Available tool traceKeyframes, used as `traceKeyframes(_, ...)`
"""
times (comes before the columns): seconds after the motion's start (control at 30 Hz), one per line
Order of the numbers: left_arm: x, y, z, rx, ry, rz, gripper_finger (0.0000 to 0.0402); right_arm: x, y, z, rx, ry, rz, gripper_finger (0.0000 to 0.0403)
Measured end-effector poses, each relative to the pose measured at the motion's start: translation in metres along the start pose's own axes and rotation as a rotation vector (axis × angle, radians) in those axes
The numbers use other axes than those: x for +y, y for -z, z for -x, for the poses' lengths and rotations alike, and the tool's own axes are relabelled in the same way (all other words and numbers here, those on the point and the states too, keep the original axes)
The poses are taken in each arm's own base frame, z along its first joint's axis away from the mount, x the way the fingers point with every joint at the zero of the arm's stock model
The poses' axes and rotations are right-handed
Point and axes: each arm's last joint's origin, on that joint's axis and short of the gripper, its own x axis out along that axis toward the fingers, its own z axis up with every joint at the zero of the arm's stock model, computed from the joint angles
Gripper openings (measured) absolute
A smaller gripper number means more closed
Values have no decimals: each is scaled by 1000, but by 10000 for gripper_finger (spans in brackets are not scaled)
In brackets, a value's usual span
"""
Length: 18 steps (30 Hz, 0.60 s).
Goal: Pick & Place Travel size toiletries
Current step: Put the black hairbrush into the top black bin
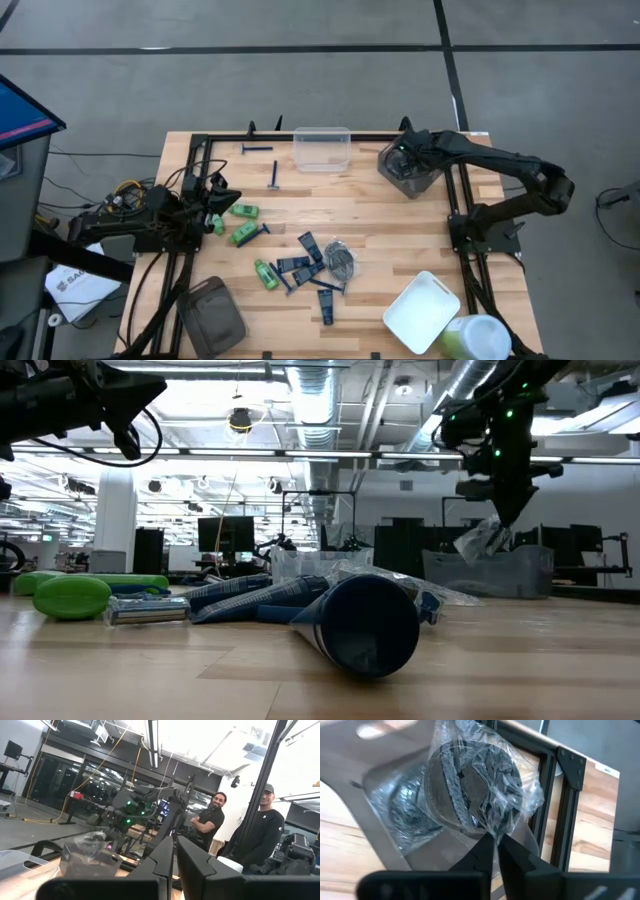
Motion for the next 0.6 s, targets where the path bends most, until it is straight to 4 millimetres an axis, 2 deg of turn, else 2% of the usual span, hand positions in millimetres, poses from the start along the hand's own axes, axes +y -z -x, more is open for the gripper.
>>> traceKeyframes(0.13,0,0,0,-2,1,0,19,5,1,-8,56,14,43,80)
traceKeyframes(0.3,0,0,0,-2,1,0,19,8,2,-6,81,-22,60,179)
traceKeyframes(0.43,0,0,0,-3,1,0,19,13,-3,16,85,-194,55,247)
traceKeyframes(0.6,0,0,0,-3,1,0,19,36,-1,54,76,-462,157,268)
